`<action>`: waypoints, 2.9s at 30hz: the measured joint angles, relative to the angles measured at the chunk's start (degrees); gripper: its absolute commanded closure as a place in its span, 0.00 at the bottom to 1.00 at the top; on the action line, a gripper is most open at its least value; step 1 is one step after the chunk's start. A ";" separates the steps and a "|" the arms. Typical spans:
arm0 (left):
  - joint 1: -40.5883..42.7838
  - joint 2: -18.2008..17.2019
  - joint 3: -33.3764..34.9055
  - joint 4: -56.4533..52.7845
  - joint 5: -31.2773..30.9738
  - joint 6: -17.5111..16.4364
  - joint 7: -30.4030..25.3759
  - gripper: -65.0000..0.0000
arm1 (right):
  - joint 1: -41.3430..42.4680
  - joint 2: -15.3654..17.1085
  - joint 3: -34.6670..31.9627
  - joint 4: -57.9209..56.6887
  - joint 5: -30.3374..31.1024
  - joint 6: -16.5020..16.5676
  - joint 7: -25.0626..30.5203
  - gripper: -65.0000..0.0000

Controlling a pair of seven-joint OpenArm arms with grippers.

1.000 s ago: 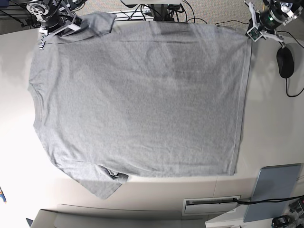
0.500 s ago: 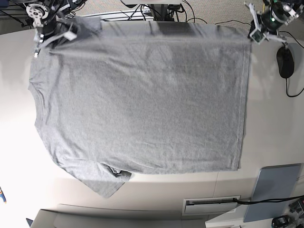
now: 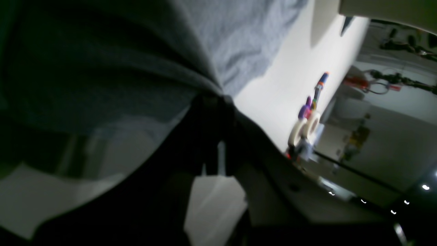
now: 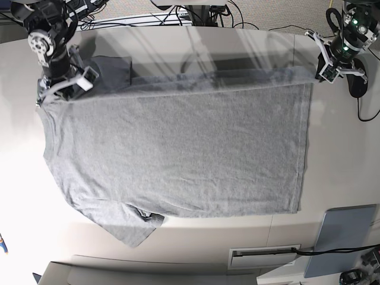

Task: Fold the T-shirt properly
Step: 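Fold the shoulder strip over toward the hem with both grippers, release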

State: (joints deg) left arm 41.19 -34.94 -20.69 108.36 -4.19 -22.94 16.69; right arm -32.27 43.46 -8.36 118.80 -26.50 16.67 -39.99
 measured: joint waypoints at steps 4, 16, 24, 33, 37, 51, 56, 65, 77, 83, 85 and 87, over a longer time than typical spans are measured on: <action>-2.43 -0.02 0.00 -1.03 -0.02 -0.02 -0.02 1.00 | 4.46 -0.02 -0.11 -4.22 1.86 0.28 1.09 1.00; -8.33 0.13 0.09 -1.40 -3.02 -2.12 3.06 1.00 | 16.33 -0.31 -9.62 -9.03 2.71 0.00 1.16 1.00; -8.83 0.15 0.09 -1.40 -3.04 -1.68 3.21 1.00 | 20.70 -0.31 -10.58 -12.33 2.69 -0.15 1.70 1.00; -12.61 0.15 0.09 -1.49 -3.06 -1.95 3.21 1.00 | 20.70 -2.47 -10.58 -12.37 1.57 -2.73 2.32 1.00; -13.27 0.15 0.09 -1.49 -3.04 -1.73 3.43 1.00 | 21.07 -3.72 -10.58 -12.37 1.01 -3.19 2.32 1.00; -13.40 0.17 0.09 -1.51 -4.48 -1.73 3.43 1.00 | 21.11 -3.80 -10.56 -12.37 -1.46 -5.11 0.98 1.00; -13.81 0.17 0.09 -1.51 -4.46 -1.75 3.45 1.00 | 21.14 -3.82 -10.56 -12.37 -1.27 -5.09 0.98 1.00; -15.32 0.15 0.09 -1.51 -4.48 -1.92 3.43 1.00 | 21.14 -3.82 -10.56 -12.37 -1.27 -5.11 0.98 1.00; -21.77 0.22 0.11 -10.82 -7.08 -6.43 2.56 1.00 | 21.14 -3.82 -10.58 -12.37 -1.05 -5.09 0.98 1.00; -25.97 0.15 4.83 -15.39 -6.84 -5.99 2.73 1.00 | 21.14 -3.80 -10.58 -12.37 -1.03 -5.09 0.98 1.00; -26.97 0.20 8.20 -15.78 -4.04 -5.81 2.78 1.00 | 21.14 -3.82 -10.58 -12.37 -1.01 -5.11 0.90 1.00; -28.00 0.37 10.67 -16.31 -2.73 -3.78 2.91 1.00 | 21.11 -3.82 -10.58 -12.39 -0.98 -5.09 0.68 1.00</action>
State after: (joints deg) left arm 13.19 -34.57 -10.02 92.05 -6.92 -26.72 19.59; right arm -11.16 39.64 -18.94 106.41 -27.49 11.57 -39.31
